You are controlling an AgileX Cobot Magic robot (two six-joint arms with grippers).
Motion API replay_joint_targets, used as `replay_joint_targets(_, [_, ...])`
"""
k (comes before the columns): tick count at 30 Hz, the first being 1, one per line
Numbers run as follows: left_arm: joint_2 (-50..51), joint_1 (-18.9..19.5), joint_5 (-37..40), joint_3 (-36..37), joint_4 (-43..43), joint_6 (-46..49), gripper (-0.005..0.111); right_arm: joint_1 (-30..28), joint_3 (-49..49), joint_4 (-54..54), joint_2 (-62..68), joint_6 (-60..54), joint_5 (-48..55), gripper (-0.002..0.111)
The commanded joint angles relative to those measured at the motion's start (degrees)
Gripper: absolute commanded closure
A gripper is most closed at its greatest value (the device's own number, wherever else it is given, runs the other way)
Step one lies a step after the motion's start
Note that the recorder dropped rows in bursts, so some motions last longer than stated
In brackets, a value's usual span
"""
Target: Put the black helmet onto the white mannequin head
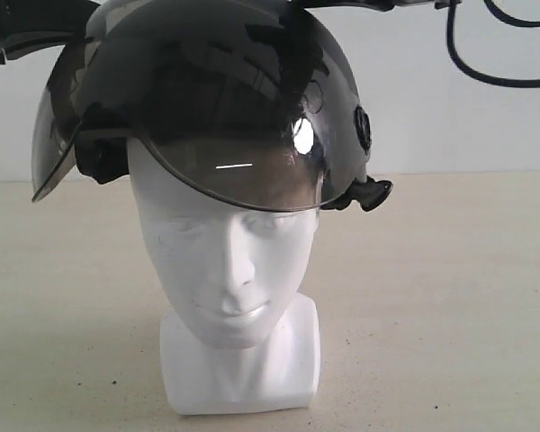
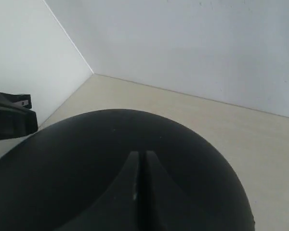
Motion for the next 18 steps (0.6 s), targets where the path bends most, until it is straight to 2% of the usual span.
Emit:
replay_joint_targets(1, [0.04, -2.68, -0.12, -0.35, 0.26, -0.31, 0.102, 1.21, -1.22, -2.03, 0.9, 1.36, 2.52, 0.108])
replay_joint_targets(9, [-1.89, -6.56, -0.12, 2.9, 0.26, -0.31, 0.102, 1.47, -1.22, -2.31, 0.79, 2.8, 9.75, 0.108])
replay_joint_targets(18, [-5.29, -6.55, -0.12, 8.99, 0.26, -0.31, 0.102, 1.47, -1.22, -2.31, -1.54, 4.25, 14.11, 0.108])
